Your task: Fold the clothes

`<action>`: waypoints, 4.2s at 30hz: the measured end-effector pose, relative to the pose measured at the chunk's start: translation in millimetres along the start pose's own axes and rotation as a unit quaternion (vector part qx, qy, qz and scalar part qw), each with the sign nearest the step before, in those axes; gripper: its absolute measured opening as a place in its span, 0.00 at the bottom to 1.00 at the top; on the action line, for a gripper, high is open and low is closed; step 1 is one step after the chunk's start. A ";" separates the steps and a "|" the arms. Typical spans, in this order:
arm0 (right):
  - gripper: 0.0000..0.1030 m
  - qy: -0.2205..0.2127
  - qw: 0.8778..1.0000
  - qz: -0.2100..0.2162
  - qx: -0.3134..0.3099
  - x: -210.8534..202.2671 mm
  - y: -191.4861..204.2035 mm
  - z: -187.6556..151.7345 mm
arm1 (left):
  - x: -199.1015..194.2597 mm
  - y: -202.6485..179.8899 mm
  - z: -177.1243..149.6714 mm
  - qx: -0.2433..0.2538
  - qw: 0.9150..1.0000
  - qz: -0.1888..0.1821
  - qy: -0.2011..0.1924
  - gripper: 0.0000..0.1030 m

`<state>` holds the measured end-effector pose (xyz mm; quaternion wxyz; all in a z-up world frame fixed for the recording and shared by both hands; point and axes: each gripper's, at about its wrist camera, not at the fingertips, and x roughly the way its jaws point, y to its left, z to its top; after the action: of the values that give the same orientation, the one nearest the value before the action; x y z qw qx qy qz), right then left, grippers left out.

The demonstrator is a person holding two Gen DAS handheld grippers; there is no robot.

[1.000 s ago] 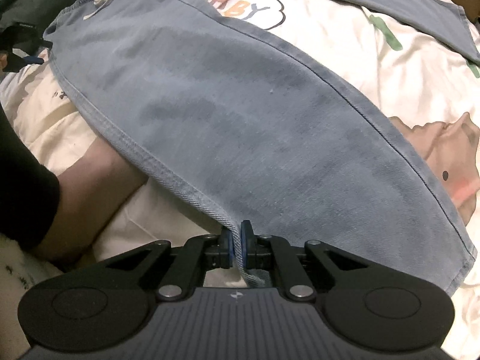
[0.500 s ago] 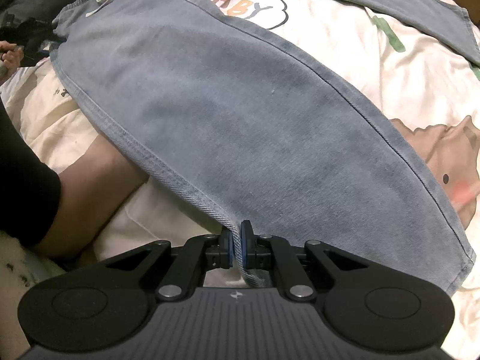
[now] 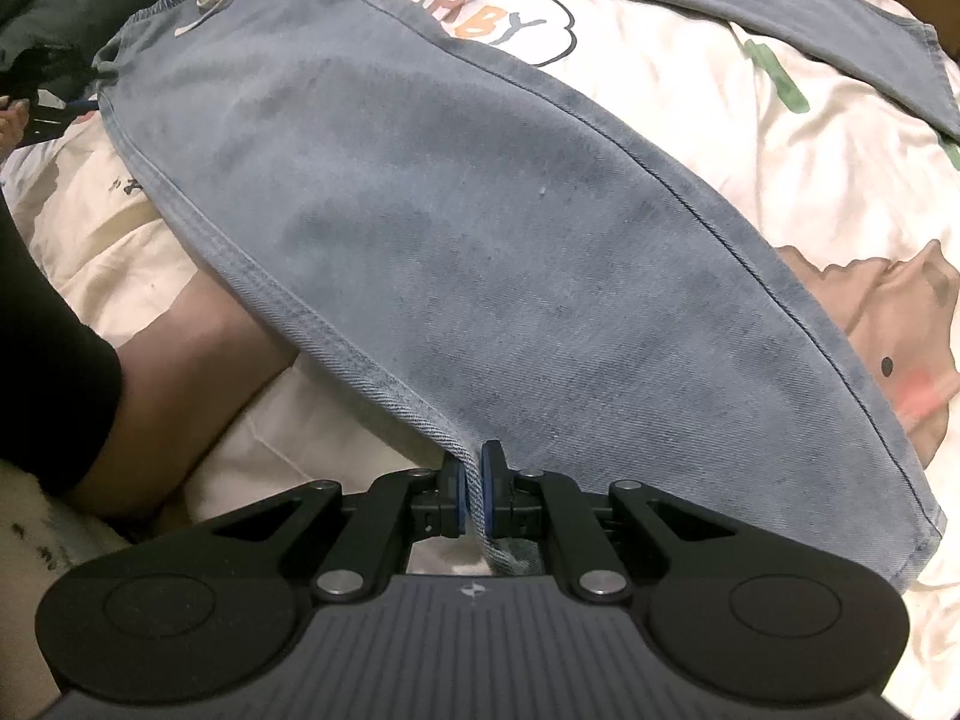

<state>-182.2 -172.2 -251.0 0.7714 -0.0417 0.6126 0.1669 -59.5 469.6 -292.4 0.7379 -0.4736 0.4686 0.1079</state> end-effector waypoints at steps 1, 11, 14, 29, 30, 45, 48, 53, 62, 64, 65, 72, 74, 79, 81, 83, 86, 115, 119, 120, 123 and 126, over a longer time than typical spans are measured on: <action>0.03 0.000 1.000 0.000 0.001 -0.6 0.1 0.3 | 2.9 1.7 0.5 -0.005 1.000 -0.002 -0.002 0.22; 0.03 0.001 1.000 0.003 0.013 2.2 -0.8 0.2 | 24.6 -0.3 4.8 -0.004 1.000 -0.018 -0.004 0.23; 0.03 -0.001 1.000 0.004 0.015 0.3 -1.0 1.0 | 20.9 5.1 4.0 -0.016 0.999 -0.028 -0.006 0.28; 0.03 -0.006 1.000 -0.005 0.006 -4.1 -2.1 2.9 | -10.0 2.3 3.0 -0.037 0.994 -0.099 -0.020 0.21; 0.03 -0.007 1.000 -0.005 0.005 -4.6 -2.4 3.2 | -10.6 1.3 2.6 -0.035 0.994 -0.101 -0.020 0.21; 0.02 -0.028 0.999 -0.020 -0.019 -33.3 -5.4 19.0 | -23.8 -46.6 5.5 0.013 0.997 -0.063 -0.036 0.14; 0.01 -0.035 0.999 -0.030 -0.015 -46.1 -8.4 28.1 | -27.3 -63.3 7.1 0.021 0.997 -0.061 -0.033 0.14; 0.01 -0.049 0.998 -0.047 -0.002 -70.3 -16.1 45.4 | -34.0 -94.8 7.6 0.042 0.996 -0.072 -0.032 0.14; 0.01 -0.092 0.992 -0.087 -0.006 -114.6 -24.1 80.5 | -37.8 -129.5 13.5 0.051 0.994 -0.091 -0.037 0.14; 0.01 -0.099 0.990 -0.099 -0.010 -122.5 -25.0 89.0 | -37.1 -136.6 15.4 0.052 0.993 -0.099 -0.038 0.14; 0.01 -0.102 0.989 -0.103 -0.008 -126.3 -26.0 93.4 | -36.4 -140.4 16.3 0.052 0.993 -0.103 -0.039 0.13; 0.01 -0.124 0.985 -0.118 0.027 -145.9 -47.0 132.5 | -26.9 -171.1 25.5 0.058 0.991 -0.118 -0.034 0.13; 0.01 -0.135 0.982 -0.124 0.034 -150.5 -52.9 144.2 | -23.5 -180.7 28.3 0.063 0.990 -0.120 -0.035 0.13; 0.01 -0.146 0.979 -0.138 0.042 -152.1 -64.3 164.1 | -13.1 -199.5 36.8 0.065 0.989 -0.128 -0.033 0.13; 0.01 -0.148 0.978 -0.142 0.041 -151.5 -66.9 169.0 | -8.7 -205.6 39.5 0.067 0.989 -0.129 -0.034 0.12; 0.01 -0.149 0.977 -0.144 0.039 -150.4 -69.5 173.0 | -3.7 -210.3 41.4 0.068 0.989 -0.127 -0.034 0.12; 0.01 -0.150 0.977 -0.145 0.038 -148.4 -74.7 177.8 | 1.2 -217.4 42.6 0.068 0.990 -0.117 -0.034 0.12; 0.01 -0.242 0.951 -0.136 0.137 -103.0 -176.7 283.8 | 107.2 -293.0 69.8 0.063 0.990 -0.108 -0.066 0.07; 0.01 -0.245 0.948 -0.138 0.146 -92.0 -194.1 311.4 | 130.8 -304.0 77.8 0.058 0.991 -0.098 -0.069 0.07; 0.01 -0.243 0.949 -0.139 0.144 -88.8 -198.0 318.3 | 137.1 -306.1 79.8 0.056 0.992 -0.094 -0.069 0.07; 0.01 -0.227 0.954 -0.144 0.131 -75.8 -209.0 340.6 | 156.7 -310.2 85.3 0.048 0.993 -0.084 -0.072 0.07; 0.01 -0.210 0.959 -0.147 0.120 -60.3 -220.6 363.7 | 176.7 -312.8 89.7 0.045 0.993 -0.074 -0.078 0.07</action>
<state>212.8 -294.5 -134.6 0.8981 -0.0020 0.4394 -0.0183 277.0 325.9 -235.5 0.7985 -0.4637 0.3778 0.0679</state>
